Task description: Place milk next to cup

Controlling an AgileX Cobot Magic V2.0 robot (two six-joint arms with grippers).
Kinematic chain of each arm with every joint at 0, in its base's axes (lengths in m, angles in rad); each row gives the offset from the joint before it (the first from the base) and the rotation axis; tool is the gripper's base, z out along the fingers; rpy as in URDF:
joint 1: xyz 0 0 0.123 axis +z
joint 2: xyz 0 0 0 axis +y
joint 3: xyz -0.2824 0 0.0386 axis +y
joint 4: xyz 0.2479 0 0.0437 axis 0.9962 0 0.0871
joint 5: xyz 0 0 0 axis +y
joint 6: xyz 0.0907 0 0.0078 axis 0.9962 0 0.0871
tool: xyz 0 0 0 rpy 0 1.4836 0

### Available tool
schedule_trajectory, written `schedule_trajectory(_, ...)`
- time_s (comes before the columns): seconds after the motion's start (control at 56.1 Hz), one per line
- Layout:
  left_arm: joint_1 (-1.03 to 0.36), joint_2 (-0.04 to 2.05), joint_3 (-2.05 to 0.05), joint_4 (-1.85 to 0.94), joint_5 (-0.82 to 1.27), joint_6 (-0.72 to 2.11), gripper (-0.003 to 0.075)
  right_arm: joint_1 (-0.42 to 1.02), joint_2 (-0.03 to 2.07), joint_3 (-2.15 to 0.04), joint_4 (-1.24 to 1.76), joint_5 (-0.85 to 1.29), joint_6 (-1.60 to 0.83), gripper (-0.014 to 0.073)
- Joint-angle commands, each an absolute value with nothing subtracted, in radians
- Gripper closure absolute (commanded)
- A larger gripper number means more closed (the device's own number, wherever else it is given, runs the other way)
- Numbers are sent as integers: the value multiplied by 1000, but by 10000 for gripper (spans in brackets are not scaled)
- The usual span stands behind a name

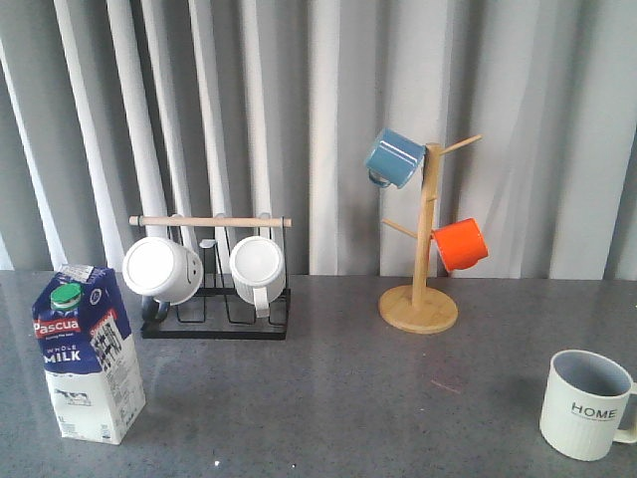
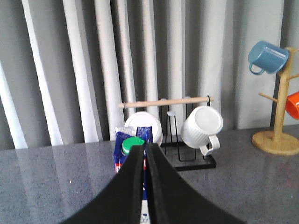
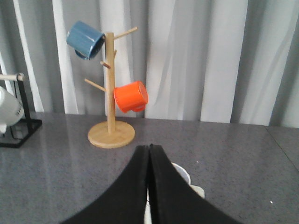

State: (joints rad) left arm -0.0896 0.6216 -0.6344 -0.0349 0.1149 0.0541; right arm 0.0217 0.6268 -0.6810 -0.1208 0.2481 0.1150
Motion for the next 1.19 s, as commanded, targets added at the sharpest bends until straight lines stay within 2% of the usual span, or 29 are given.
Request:
schedule_trajectory(0.0,-89,668,-667,-42,51,36,708,18,656,-718,-180,189,111,566)
schedule_trajectory(0.143,-89,736,-673,-42,10,32,615,17,683,-718,-248,214,111,442)
schedule_trajectory(0.392,-92,906,-673,-42,-135,33,318,15,745,-718,-270,153,219,38)
schedule_trajectory(0.499,-92,943,-673,-42,-153,10,241,15,771,-718,-274,132,231,-52)
schedule_trajectory(0.749,-92,956,-670,-42,-151,8,225,18,798,-718,-316,19,236,-43)
schedule_trajectory(0.963,-92,956,-670,-42,-151,8,225,17,807,-718,-317,14,235,4)
schedule_trajectory(1.177,-92,956,-670,-42,-151,8,225,15,823,-718,-318,31,234,11)
